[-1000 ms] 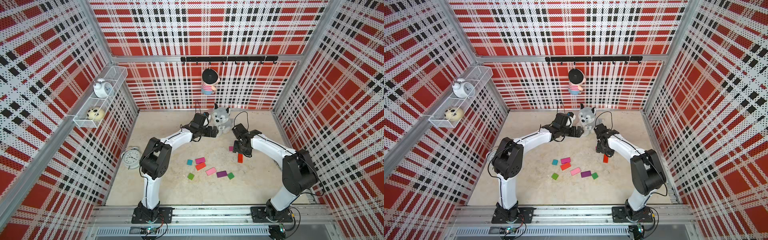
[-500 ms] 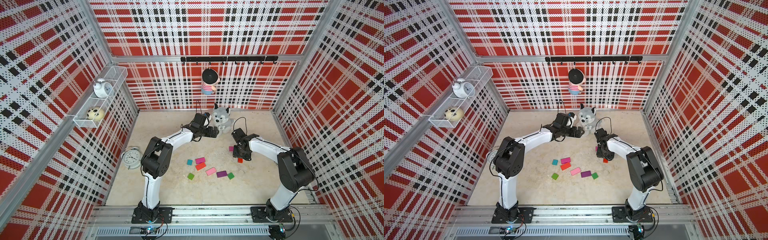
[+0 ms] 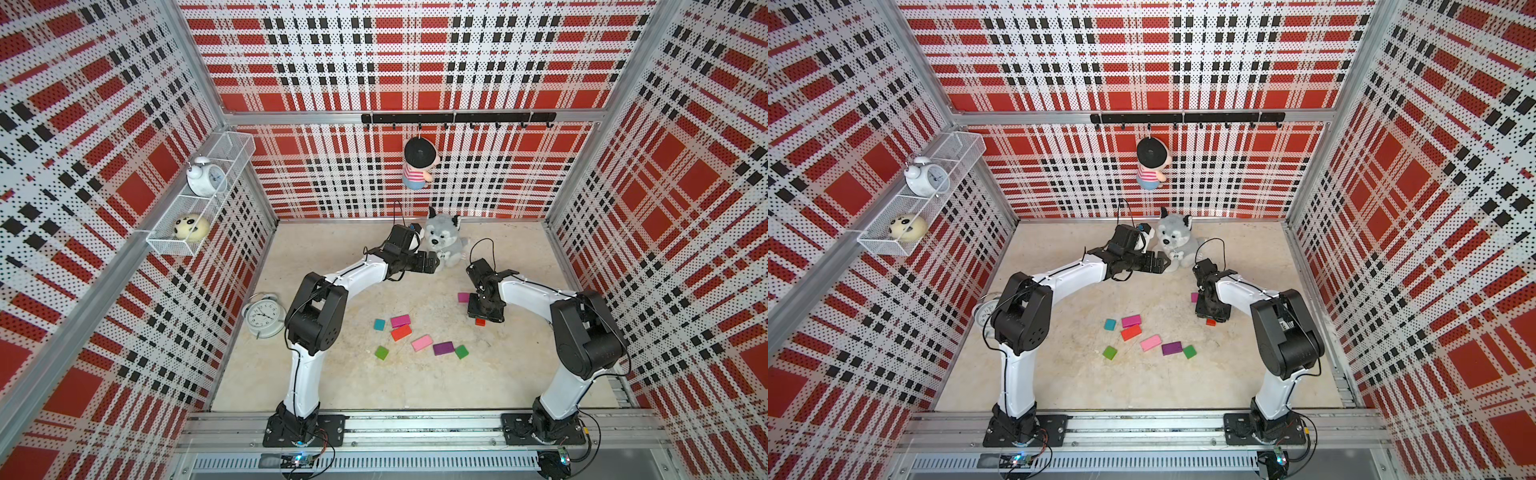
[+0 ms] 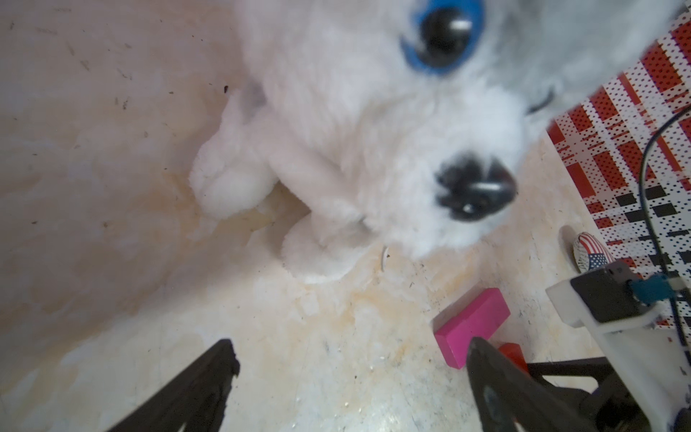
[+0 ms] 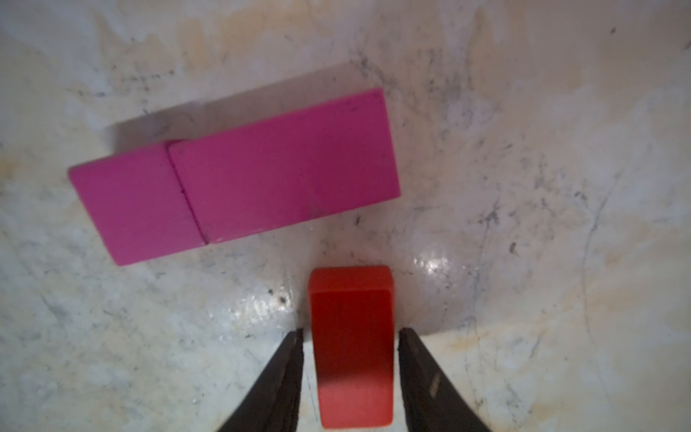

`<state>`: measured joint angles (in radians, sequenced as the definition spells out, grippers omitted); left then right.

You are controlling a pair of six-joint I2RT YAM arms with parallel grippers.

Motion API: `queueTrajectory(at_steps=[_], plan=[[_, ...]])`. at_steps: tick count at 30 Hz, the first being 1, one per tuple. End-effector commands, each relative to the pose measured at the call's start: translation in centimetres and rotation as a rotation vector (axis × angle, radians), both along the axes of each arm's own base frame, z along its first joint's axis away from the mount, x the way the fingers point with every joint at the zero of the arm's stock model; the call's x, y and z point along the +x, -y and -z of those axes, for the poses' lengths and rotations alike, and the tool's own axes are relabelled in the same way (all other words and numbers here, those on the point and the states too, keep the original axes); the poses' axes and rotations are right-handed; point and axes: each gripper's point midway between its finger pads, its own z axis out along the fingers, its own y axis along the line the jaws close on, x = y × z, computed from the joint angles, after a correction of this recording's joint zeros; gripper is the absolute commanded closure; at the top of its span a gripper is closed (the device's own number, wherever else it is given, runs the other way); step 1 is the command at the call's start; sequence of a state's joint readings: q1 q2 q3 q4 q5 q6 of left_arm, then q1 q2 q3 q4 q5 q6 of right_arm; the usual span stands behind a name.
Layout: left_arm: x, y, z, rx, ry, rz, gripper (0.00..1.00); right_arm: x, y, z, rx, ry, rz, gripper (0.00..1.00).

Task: Assemble the number 7 with building blocks
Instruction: Assemble the building block at the center of the board.

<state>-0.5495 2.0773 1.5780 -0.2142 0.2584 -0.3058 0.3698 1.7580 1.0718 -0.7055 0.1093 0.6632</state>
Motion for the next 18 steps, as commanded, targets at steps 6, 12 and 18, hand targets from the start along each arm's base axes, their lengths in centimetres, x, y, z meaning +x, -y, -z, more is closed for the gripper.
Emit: queueTrajectory(at_steps=[6, 12, 18], plan=[[0.2, 1.0, 0.4, -0.007, -0.001, 0.022, 0.02, 0.0, 0.4, 0.5, -0.019, -0.011, -0.030, 0.64], [0.2, 1.1, 0.6, -0.010, -0.007, 0.026, 0.02, 0.1, 1.4, 0.4, -0.054, -0.016, -0.037, 0.68], [0.3, 1.2, 0.6, -0.010, -0.005, 0.027, 0.02, 0.9, 2.0, 0.2, -0.070, -0.003, -0.053, 0.69]])
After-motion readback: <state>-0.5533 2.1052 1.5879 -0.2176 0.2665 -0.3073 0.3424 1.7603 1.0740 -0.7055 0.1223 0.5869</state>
